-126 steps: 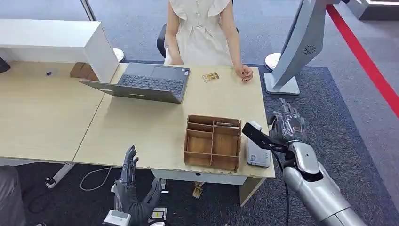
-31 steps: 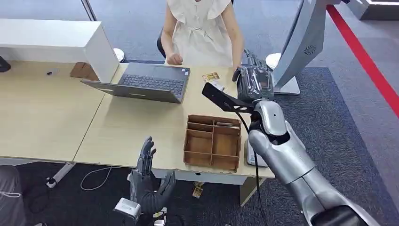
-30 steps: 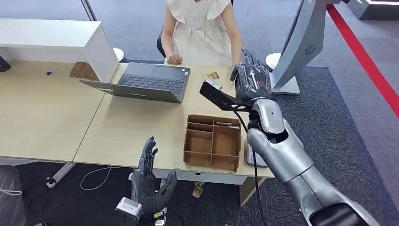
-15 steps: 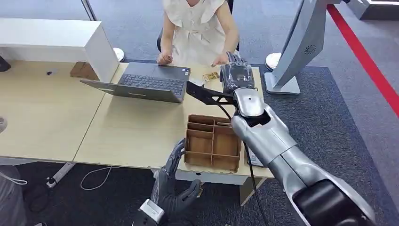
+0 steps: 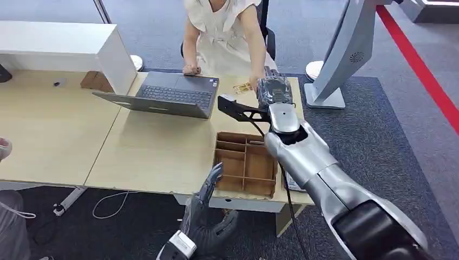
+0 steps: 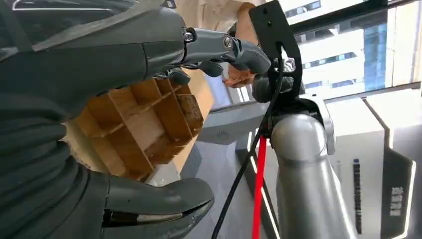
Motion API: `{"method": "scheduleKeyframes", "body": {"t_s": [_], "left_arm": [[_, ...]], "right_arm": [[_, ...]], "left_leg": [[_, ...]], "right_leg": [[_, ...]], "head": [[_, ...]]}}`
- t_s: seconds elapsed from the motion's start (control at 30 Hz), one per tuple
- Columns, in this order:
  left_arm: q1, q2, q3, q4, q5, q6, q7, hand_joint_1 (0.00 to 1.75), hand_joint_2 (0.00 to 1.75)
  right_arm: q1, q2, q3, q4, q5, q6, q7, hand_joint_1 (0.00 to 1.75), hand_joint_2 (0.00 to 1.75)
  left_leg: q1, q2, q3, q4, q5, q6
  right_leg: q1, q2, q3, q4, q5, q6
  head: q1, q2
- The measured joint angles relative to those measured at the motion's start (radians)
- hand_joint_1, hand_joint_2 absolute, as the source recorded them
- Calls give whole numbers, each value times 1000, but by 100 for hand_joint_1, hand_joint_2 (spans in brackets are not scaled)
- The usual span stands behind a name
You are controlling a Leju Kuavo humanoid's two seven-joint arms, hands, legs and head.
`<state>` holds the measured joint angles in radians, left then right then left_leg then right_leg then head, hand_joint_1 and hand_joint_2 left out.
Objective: Pass the card to the sensor for recognition and then transmit it.
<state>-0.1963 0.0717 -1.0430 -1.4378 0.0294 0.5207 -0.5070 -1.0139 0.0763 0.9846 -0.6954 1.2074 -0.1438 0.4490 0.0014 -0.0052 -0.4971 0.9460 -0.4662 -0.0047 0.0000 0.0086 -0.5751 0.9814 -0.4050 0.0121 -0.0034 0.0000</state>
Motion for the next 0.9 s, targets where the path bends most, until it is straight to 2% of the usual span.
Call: {"method": "scheduleKeyframes", "body": {"t_s": [0.37,0.4,0.43,0.9], "left_arm": [[-12,0,-17,9,8,-13,-2,0,175],[-12,0,-18,10,9,-16,-2,0,175],[-13,0,-19,10,10,-17,-3,0,175],[-20,-6,-24,20,16,-46,-19,0,175]], "right_arm": [[0,-17,3,10,8,14,5,175,175],[0,-18,3,12,11,16,10,155,175],[0,-19,3,12,13,19,12,0,175],[15,-73,-6,-50,91,0,45,0,175]], "left_leg": [[0,0,0,0,0,0],[0,0,0,0,0,0],[0,0,0,0,0,0],[0,0,0,0,0,0]], "right_leg": [[0,0,0,0,0,0],[0,0,0,0,0,0],[0,0,0,0,0,0],[0,0,0,0,1,0]], "head": [[0,0],[0,0],[0,0],[0,0]]}}
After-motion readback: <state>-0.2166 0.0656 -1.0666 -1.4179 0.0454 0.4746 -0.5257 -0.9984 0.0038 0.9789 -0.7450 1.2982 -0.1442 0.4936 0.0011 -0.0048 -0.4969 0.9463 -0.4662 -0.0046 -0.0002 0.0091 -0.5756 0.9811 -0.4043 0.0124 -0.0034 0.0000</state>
